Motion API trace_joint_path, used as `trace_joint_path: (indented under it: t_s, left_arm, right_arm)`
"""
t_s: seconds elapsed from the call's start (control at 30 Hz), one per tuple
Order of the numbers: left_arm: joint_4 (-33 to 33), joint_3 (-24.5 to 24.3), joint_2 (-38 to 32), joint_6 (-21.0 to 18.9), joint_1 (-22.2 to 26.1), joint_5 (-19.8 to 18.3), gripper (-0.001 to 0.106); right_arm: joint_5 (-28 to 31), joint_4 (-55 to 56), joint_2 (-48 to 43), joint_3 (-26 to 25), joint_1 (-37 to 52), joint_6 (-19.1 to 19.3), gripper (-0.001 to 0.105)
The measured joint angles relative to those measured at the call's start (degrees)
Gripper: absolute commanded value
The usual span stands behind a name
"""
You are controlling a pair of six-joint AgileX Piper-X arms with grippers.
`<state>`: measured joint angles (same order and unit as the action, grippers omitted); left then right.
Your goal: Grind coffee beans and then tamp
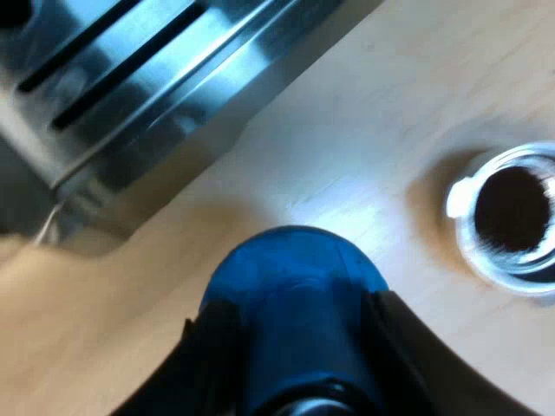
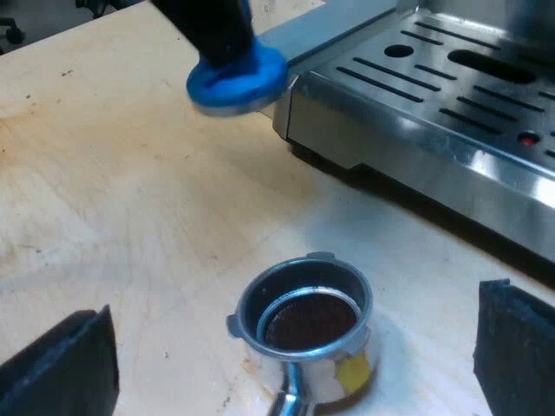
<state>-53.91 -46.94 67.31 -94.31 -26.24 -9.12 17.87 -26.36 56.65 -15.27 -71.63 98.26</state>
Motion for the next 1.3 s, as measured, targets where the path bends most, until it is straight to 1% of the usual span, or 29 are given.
trace_joint_path:
  t_s: [0.07, 0.1, 0.17, 0.2, 0.27, 0.4, 0.43, 0.53, 0.8, 0.83, 0.87, 0.93, 0.97, 1.03, 1.07, 1.1, 1.13, 1.3]
  left_arm:
    - [0.5, 2.76, -0.16, 0.0, 2.69, 0.0, 0.0]
    - [0.71, 3.32, -0.14, 0.0, 3.49, 0.0, 0.0]
    - [2.38, 6.46, -0.14, 0.41, 6.74, 0.25, 0.0]
    - [2.92, 6.89, -0.14, 0.39, 7.26, 0.26, 0.0]
    - [5.77, 8.68, -0.14, 0.39, 10.16, 0.24, 0.0]
    - [7.67, 9.55, -0.14, 0.39, 12.38, 0.24, 0.0]
    - [8.98, 10.28, -0.14, 0.39, 14.14, 0.24, 0.0]
    - [11.33, 11.45, -0.14, 0.39, 14.89, -0.23, 0.0]
    - [13.49, 13.95, -0.28, 0.39, 14.89, -0.87, 0.0]
    - [14.18, 14.55, -0.28, 1.34, 14.89, -0.98, 0.002]
    - [14.41, 14.66, -0.28, 1.49, 14.89, -1.14, 0.004]
    - [15.02, 15.29, -0.28, 1.81, 14.89, -1.59, 0.018]
    - [15.0, 15.34, -0.28, 2.09, 14.89, -1.56, 0.021]
    - [15.0, 15.33, -0.28, 2.51, 14.89, -1.56, 0.052]
    - [15.0, 15.33, -0.28, 2.54, 14.89, -1.68, 0.059]
    - [15.05, 15.33, -0.28, 2.52, 14.89, -1.63, 0.07]
    - [15.05, 15.33, -0.28, 2.52, 14.89, -1.63, 0.078]
    - [15.05, 15.33, -0.28, 2.52, 14.89, -1.7, 0.079]
  right_arm:
    - [-1.11, 0.0, -0.34, 0.0, 0.0, 0.07, 0.084]
    - [-1.19, 0.0, -0.32, 0.0, 0.0, 0.17, 0.084]
    - [-1.35, 0.0, -0.32, 0.0, 0.0, 0.27, 0.084]
    - [-1.56, 0.0, -0.32, 0.0, 0.0, 0.27, 0.084]
    - [-1.7, 0.0, -0.32, 0.0, 0.0, 0.27, 0.084]
    - [-1.9, 0.0, -0.32, 0.0, 0.0, 0.27, 0.084]
    - [-2.01, 0.0, -0.32, 0.0, 0.0, 0.27, 0.084]
    - [-2.49, 0.0, -0.32, 0.0, 0.0, 0.27, 0.084]
    - [-3.25, 2.48, -0.32, 0.0, 0.0, 0.27, 0.084]
    - [-3.25, 2.52, -0.32, 0.0, 0.0, 0.27, 0.084]
    - [-3.25, 2.52, -0.32, 0.0, 0.0, 0.27, 0.084]
    - [-3.25, 2.52, -0.32, 0.0, 0.0, 0.27, 0.084]
    - [-3.25, 2.52, -0.32, 0.0, 0.0, 0.27, 0.084]
    - [-3.25, 2.52, -0.32, 0.0, 0.0, 0.27, 0.084]
    - [-3.25, 2.52, -0.32, 0.0, 0.0, 0.27, 0.084]
    - [-3.25, 2.52, -0.32, 0.0, 0.0, 0.27, 0.084]
    - [-3.25, 2.52, -0.32, 0.0, 0.0, 0.27, 0.084]
    - [-3.25, 2.52, -0.32, 0.0, 0.0, 0.27, 0.084]
